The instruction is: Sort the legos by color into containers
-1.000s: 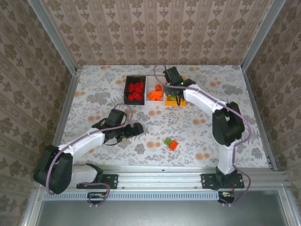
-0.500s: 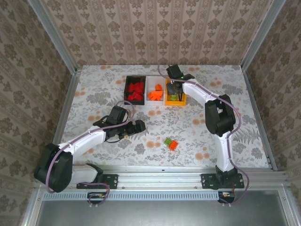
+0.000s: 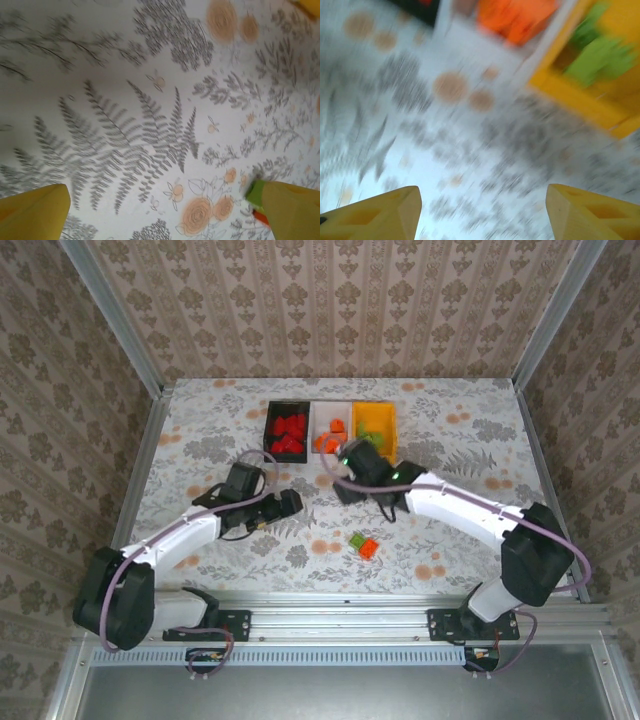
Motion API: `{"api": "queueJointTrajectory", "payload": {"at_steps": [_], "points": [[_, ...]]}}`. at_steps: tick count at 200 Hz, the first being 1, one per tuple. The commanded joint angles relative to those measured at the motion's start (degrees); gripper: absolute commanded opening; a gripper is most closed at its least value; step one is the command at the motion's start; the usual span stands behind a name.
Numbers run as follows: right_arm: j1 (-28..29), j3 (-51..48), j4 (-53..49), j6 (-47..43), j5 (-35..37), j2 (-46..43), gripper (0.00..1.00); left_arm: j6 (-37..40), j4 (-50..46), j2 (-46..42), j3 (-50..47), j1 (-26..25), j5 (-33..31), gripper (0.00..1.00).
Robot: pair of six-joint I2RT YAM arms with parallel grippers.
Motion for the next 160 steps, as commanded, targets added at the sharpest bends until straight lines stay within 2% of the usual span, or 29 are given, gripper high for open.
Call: {"api": "queueJointTrajectory", "payload": {"at_steps": [1, 21, 96, 132, 160], "points": [[4.92, -4.41, -2.72, -0.08, -1.12, -0.39, 0.72, 1.65, -0.58, -1.75, -1.32, 4.36, 1.22, 1.0], [7.76, -4.66, -5.31, -0.68, 0.39, 2.11, 0.74, 2.07, -0.54, -2.15, -1.5, 6.01, 2.25, 1.0], [8.41, -3.66, -7.93, -2.05, -1.97, 10.25, 0.73, 1.98, -0.57, -3.29, -3.61, 6.17, 2.96, 1.0], [8.14, -3.89, -7.58, -1.58, -0.31, 11.73, 0.68, 2.03, -0.13, -2.66, -3.44, 6.28, 3.08, 1.0], [7.02, -4.05, -6.94, -1.49, -2.01, 12.91, 0.59, 1.73, 0.33, -1.9, -3.0, 6.28, 3.57, 1.0]]}}
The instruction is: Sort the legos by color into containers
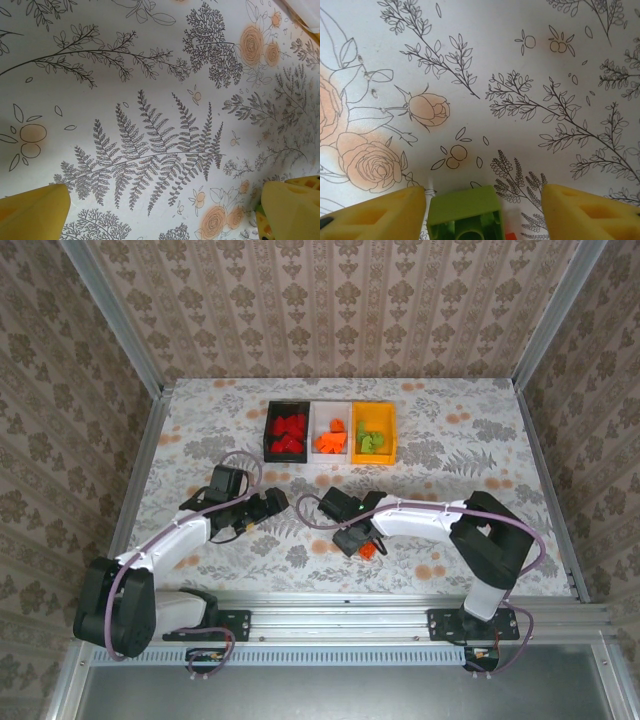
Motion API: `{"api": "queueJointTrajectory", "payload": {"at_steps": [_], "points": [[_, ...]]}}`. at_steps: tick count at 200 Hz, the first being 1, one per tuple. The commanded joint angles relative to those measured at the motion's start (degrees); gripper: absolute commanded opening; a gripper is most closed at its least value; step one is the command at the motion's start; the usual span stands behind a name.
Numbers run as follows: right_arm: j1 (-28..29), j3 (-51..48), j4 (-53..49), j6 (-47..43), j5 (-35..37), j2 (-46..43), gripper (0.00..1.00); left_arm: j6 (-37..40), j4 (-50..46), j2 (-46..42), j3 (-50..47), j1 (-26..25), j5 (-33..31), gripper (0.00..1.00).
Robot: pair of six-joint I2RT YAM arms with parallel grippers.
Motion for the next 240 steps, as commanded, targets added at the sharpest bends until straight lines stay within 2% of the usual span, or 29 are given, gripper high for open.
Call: {"api": "queueJointTrajectory", "payload": {"at_steps": [1, 31, 47, 67, 101, 122, 151, 175, 184, 221, 240], "points": [[-0.83, 0.62, -0.99, -0.08, -1.03, 1.59, 0.58, 1.08, 0.27, 0.24, 0.08, 0.21, 1.12, 1.0], [-1.27, 0.08, -0.51, 0.18, -1.88, 1.55, 0.51, 1.36, -0.32, -0.36, -0.09, 0.21, 0.7, 1.0], [-1.53, -0.4, 0.17, 0.37, -1.99, 1.46, 0.43, 1.3, -0.35, -0.41, -0.25, 0.21, 0.6, 1.0], [-1.86, -0.18, 1.1, 0.21, -1.1, 1.46, 0.37, 1.08, -0.09, -0.29, -0.37, 0.2, 0.6, 1.0], [-3.57, 2.64, 3.65, -0.63, 0.66, 1.49, 0.33, 0.87, -0.23, -0.45, -0.01, 0.21, 0.64, 1.0], [-6.24, 6.5, 4.23, -1.92, 1.83, 0.96, 0.33, 0.8, -0.45, -0.76, 0.0, 0.23, 0.59, 1.0], [-14.03, 12.79, 6.13, -2.59, 2.46, 0.47, 0.32, -0.44, 1.33, -0.92, -0.74, -0.71, 1.32, 1.0], [-21.11, 20.46, 5.4, -1.1, 1.34, 4.47, 0.32, -0.92, 2.52, 1.0, -0.01, -4.78, 0.09, 1.0], [-22.85, 24.05, 4.27, -0.66, 1.06, 6.98, 0.32, -0.49, 2.18, 2.36, 1.1, -8.44, -0.97, 1.0], [-27.67, 37.23, -1.38, 1.35, -0.03, 17.57, 0.32, 2.03, 1.71, 8.43, 6.71, -18.3, -3.45, 1.0], [-28.78, 42.92, -4.26, 1.43, -0.86, 21.53, 0.34, 5.91, -2.4, 12.46, 13.07, -24.96, -6.07, 1.0]]}}
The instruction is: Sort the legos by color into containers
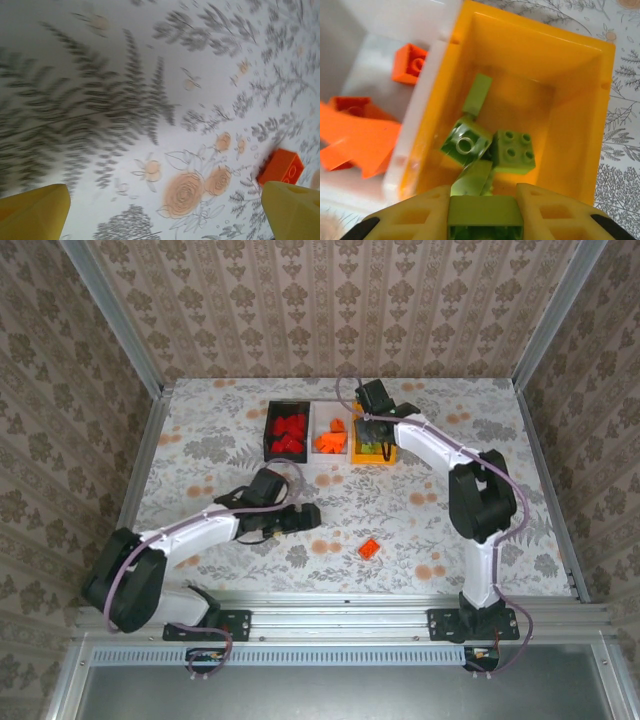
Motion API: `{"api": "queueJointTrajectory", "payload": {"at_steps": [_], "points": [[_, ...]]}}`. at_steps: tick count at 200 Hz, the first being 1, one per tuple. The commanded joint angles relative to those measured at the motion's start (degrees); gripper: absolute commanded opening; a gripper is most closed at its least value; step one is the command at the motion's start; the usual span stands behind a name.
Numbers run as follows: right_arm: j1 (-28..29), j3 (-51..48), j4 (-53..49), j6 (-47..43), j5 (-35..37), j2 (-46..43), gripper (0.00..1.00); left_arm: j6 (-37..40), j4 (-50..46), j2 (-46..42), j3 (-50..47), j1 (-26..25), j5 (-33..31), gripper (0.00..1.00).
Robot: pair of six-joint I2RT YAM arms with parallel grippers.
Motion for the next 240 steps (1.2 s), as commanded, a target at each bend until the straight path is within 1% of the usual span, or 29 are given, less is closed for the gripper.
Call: {"api": "queueJointTrajectory", "payload": {"at_steps": [1, 13, 26, 35, 52, 80, 101, 106, 126, 144, 155, 176, 223, 230, 240], "points": [[-0.89, 6.47, -7.05, 1.34, -1.38, 4.7, 0.35, 5.19, -3.47, 3.55, 7.57, -6.61, -3.72, 1.0], [-1.21, 9.15, -8.3, 1.18, -1.58, 6.42, 0.42, 7.39, -6.54, 6.66, 11.81, -10.04, -6.11, 1.0], [-1.44, 10.62, -8.93, 1.79, -1.09, 6.97, 0.52, 9.3, -8.71, 10.33, 16.06, -12.58, -7.75, 1.0], [-1.42, 10.69, -8.86, 1.99, -1.18, 6.35, 0.56, 10.22, -9.98, 12.88, 18.82, -13.8, -8.7, 0.99], [-1.44, 9.22, -7.79, 2.32, -0.47, 3.48, 0.59, 12.28, -12.16, 17.36, 23.47, -16.11, -9.81, 0.97], [-1.41, 3.18, -4.79, 3.58, 1.26, -4.6, 0.61, 14.95, -15.59, 24.02, 30.71, -19.36, -11.99, 0.95], [-1.36, -5.69, -1.44, 6.21, 1.31, -12.91, 0.62, 16.64, -17.62, 28.55, 35.59, -21.3, -12.86, 0.91], [-1.35, -8.21, 0.82, 7.08, 1.16, -15.17, 0.63, 16.98, -17.99, 29.39, 36.58, -21.72, -13.29, 0.9], [-1.33, -17.54, 4.88, 10.24, -0.04, -22.82, 0.64, 17.96, -18.35, 31.89, 39.14, -22.8, -13.84, 0.86], [-1.34, -23.88, 6.35, 11.57, -0.34, -27.76, 0.64, 18.87, -19.14, 33.46, 40.79, -23.12, -12.59, 0.81], [-1.42, -26.63, 6.4, 11.89, -0.14, -30.06, 0.64, 19.42, -20.01, 34.14, 41.65, -23.29, -11.09, 0.79], [-1.44, -30.92, 6.4, 11.8, 0.76, -33.78, 0.65, 20.92, -21.83, 34.19, 42.03, -24.37, -8.94, 0.79], [-2.06, -35.83, 7.32, 12.78, 1.0, -38.67, 0.65, 21.92, -24.04, 34.79, 40.98, -26.96, -8.85, 0.78], [-2.06, -36.12, 7.52, 13.11, 0.98, -39.0, 0.65, 21.66, -23.99, 35.31, 40.98, -27.11, -8.86, 0.76], [-2.06, -36.56, 7.79, 13.34, 0.85, -39.61, 0.65, 21.46, -23.9, 35.99, 41.07, -27.23, -9.07, 0.72]]}}
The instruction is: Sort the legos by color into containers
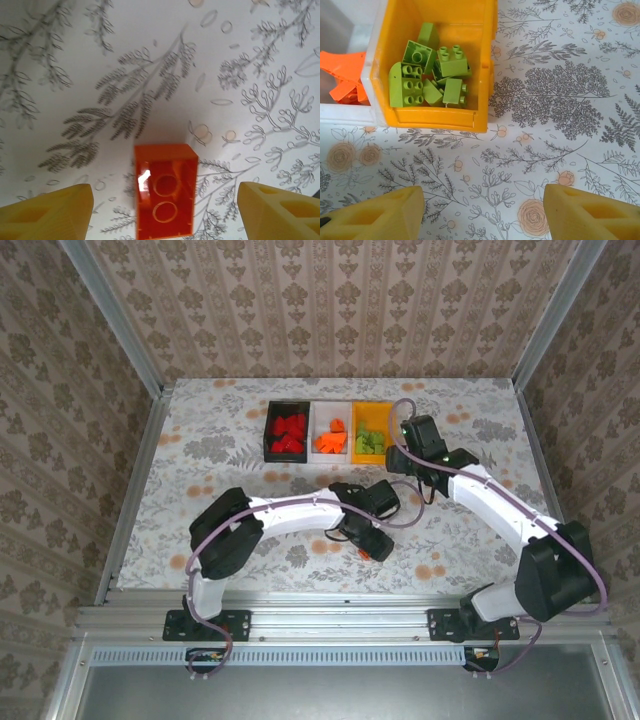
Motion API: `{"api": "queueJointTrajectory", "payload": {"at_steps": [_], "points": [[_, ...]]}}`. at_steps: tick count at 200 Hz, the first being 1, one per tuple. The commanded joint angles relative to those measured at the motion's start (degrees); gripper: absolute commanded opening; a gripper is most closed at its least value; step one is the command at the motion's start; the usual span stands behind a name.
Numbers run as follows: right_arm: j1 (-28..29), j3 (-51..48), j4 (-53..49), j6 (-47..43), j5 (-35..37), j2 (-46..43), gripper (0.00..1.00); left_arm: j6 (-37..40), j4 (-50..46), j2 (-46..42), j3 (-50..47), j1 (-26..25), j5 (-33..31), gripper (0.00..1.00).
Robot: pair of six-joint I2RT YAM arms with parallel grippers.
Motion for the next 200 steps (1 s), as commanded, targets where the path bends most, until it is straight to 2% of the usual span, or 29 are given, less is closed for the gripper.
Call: {"api": "queueJointTrajectory", "payload": {"at_steps": [1, 44, 68, 101, 126, 145, 167, 200], "points": [[-0.33, -0.97, 2.05, 1.91, 0.72, -3.13, 0.66, 1.34, -2.33, 2.13, 0.53, -0.61, 0.56, 0.71], [-0.33, -2.52, 1.73, 2.17, 1.56, -6.26, 0.65, 1.06, -1.75, 4.86, 1.26, -0.63, -0.91, 0.65], [-0.41, -3.95, 1.14, 2.58, 3.78, -9.13, 0.65, 0.69, -2.03, 5.66, 1.58, -0.63, -3.46, 0.56], [-2.07, -6.71, 1.17, 5.28, 5.96, -13.87, 0.66, 0.51, -1.31, 5.03, 1.15, -0.71, -5.36, 0.35], [-4.69, -8.85, 1.58, 8.05, 7.03, -17.68, 0.67, 0.59, -1.21, 2.78, 0.47, -0.64, -7.21, 0.28], [-7.11, -10.57, 2.12, 10.21, 7.12, -20.15, 0.68, 1.09, -1.69, 0.2, 0.18, -0.07, -8.18, 0.27], [-9.3, -12.66, 2.68, 12.98, 7.0, -22.54, 0.69, 2.76, -2.64, -2.99, 0.42, 2.95, -9.22, 0.26], [-10.53, -17.44, 5.31, 17.28, 6.75, -25.52, 0.72, 7.18, -5.26, -4.72, 8.46, 12.31, -11.94, 0.27]]}}
